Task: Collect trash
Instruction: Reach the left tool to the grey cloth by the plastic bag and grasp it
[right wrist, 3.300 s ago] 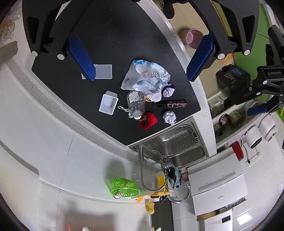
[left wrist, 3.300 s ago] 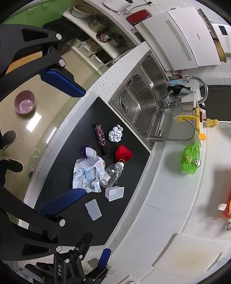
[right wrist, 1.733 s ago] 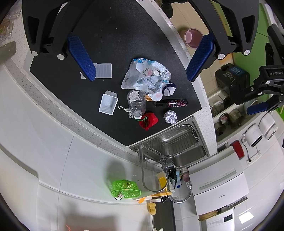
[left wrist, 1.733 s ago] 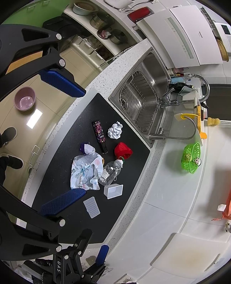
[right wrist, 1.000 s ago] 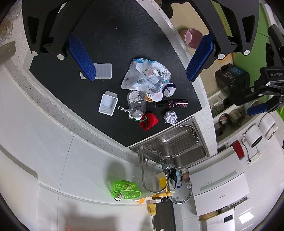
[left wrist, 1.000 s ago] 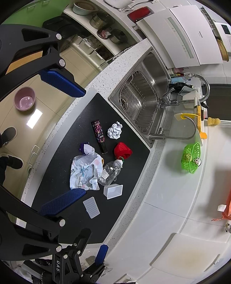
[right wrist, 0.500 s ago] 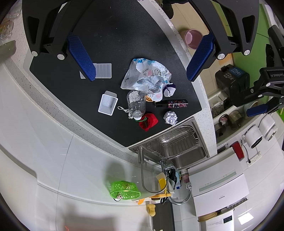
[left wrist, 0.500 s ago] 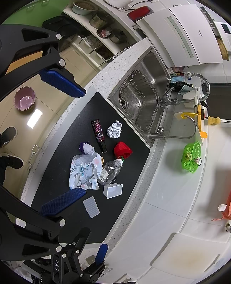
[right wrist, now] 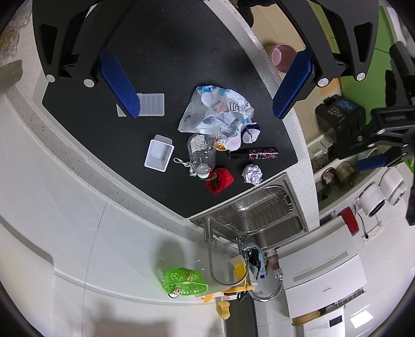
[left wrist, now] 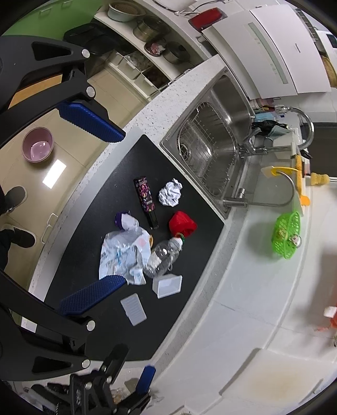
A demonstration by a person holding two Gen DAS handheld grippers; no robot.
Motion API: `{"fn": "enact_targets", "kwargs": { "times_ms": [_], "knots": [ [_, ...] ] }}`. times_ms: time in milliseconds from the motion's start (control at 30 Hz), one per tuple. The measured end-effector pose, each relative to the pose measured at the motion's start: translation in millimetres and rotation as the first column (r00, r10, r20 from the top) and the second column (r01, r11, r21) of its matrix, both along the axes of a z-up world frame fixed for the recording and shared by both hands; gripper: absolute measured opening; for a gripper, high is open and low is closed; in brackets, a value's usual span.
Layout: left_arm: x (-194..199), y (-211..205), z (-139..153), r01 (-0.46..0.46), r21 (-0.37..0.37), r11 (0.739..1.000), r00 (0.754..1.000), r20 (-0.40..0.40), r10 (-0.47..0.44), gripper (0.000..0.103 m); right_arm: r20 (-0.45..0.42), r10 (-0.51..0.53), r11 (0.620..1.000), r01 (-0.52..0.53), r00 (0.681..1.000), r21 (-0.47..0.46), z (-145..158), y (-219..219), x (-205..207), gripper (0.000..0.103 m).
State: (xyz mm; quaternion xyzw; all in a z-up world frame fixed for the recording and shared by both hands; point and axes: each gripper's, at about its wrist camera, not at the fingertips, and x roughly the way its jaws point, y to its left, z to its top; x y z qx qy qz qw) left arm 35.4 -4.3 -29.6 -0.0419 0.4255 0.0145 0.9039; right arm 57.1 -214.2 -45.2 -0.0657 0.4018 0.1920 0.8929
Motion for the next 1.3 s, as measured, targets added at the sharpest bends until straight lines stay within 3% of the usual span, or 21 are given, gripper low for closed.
{"fn": "enact_targets", "kwargs": {
  "times_ms": [300,833,900,967,1133,1300],
  "knots": [
    [35,5,-43,-0.002,-0.045,0.999,0.998,-0.056,-0.001,0.1,-0.047,-0.01,1.0,0.01,0.999,-0.005,-14,-4,9,0.098],
    [103,5,-131,-0.001,-0.056,0.998,0.979,-0.203,-0.01,0.099,-0.147,-0.045,0.999,0.042,0.988,-0.019,-47,-24,35,0.098],
    [109,5,-141,-0.002,-0.056,0.998,0.975,-0.221,-0.011,0.094,-0.16,-0.05,0.999,0.047,0.986,-0.02,-50,-27,36,0.098],
    [115,5,-151,-0.001,-0.058,0.998,0.968,-0.251,-0.013,0.079,-0.172,-0.056,0.998,0.053,0.984,-0.023,-55,-30,40,0.098],
    [123,5,-164,-0.01,-0.087,0.996,0.963,-0.268,-0.013,0.077,-0.196,-0.071,0.997,0.067,0.978,-0.027,-65,-40,47,0.098],
    [128,-2,-171,0.018,-0.121,0.992,0.957,-0.284,-0.052,0.059,-0.212,-0.08,0.997,0.076,0.974,-0.03,-73,-45,54,0.098]
  ]
}}
